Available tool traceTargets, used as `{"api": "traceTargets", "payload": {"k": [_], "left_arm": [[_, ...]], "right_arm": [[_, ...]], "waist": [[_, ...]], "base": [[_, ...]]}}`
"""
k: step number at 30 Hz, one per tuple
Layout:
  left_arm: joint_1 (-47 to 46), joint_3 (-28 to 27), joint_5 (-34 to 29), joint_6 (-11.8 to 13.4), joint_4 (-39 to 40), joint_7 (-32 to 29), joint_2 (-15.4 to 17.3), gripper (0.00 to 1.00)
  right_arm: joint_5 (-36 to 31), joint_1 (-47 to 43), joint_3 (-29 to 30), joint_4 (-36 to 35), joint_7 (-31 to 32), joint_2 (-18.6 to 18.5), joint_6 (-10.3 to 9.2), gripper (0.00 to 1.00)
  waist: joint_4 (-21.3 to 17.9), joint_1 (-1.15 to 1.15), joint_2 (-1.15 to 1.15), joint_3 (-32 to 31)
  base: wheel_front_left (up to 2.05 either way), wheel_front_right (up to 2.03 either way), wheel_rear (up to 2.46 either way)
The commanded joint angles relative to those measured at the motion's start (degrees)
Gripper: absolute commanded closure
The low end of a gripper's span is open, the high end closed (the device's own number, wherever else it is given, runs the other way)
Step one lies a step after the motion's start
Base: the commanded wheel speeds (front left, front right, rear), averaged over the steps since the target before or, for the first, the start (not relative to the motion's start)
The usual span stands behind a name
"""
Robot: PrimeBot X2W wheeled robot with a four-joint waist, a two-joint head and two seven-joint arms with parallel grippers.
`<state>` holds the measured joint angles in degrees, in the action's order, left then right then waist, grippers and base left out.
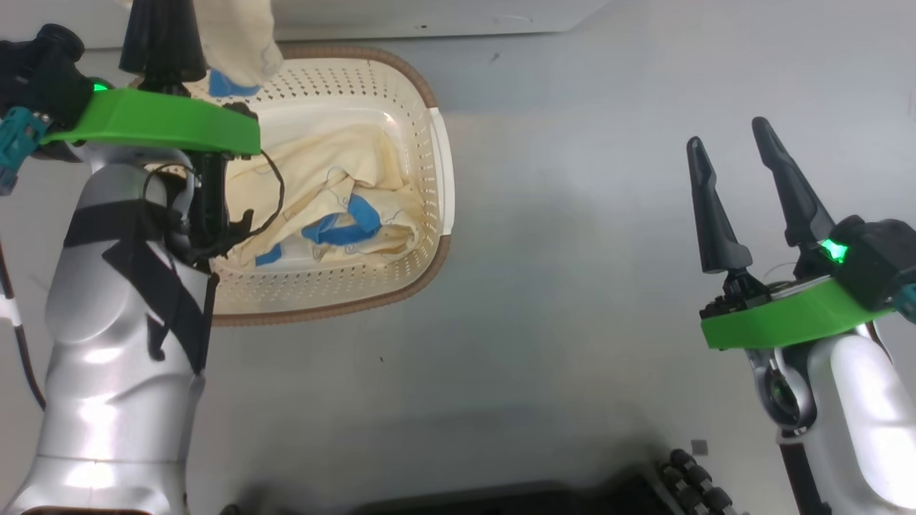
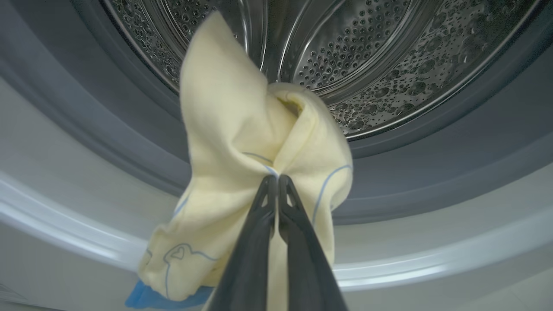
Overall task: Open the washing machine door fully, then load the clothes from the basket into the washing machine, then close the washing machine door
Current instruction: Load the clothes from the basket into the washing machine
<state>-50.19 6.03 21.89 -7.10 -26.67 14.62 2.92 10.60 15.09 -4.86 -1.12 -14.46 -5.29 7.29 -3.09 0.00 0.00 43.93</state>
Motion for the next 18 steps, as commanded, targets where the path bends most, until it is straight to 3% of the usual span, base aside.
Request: {"api": "traceTargets", "payload": {"k": [1, 8, 18], "left_arm": [[0.89, -0.94, -0.72, -0.38, 2.26, 0.38, 2.15, 1.00], [-2.88, 0.85, -1.74, -0.38, 0.01, 0.38, 4.00, 1.00], [-15.41, 2.38, -3.42, -0.38, -8.76, -1.89, 8.05, 1.00]], "right_arm": [[0.50, -0.95, -1.42, -1.13, -0.52, 0.18, 0.20, 0.00], [1.19, -0.80, -2.31, -0.48, -0.53, 0.48, 0.20, 0.00], [2.65, -0.55, -3.44, 0.25, -0.53, 1.19, 0.20, 0.00]], "waist": [[-0.15, 0.00, 0.00, -0.89], [-1.11, 0.00, 0.00, -2.75], [-4.02, 0.00, 0.00, -3.41]], "base": [[0.00, 0.00, 0.00], [0.00, 0.00, 0.00], [0.00, 0.00, 0.00]]}}
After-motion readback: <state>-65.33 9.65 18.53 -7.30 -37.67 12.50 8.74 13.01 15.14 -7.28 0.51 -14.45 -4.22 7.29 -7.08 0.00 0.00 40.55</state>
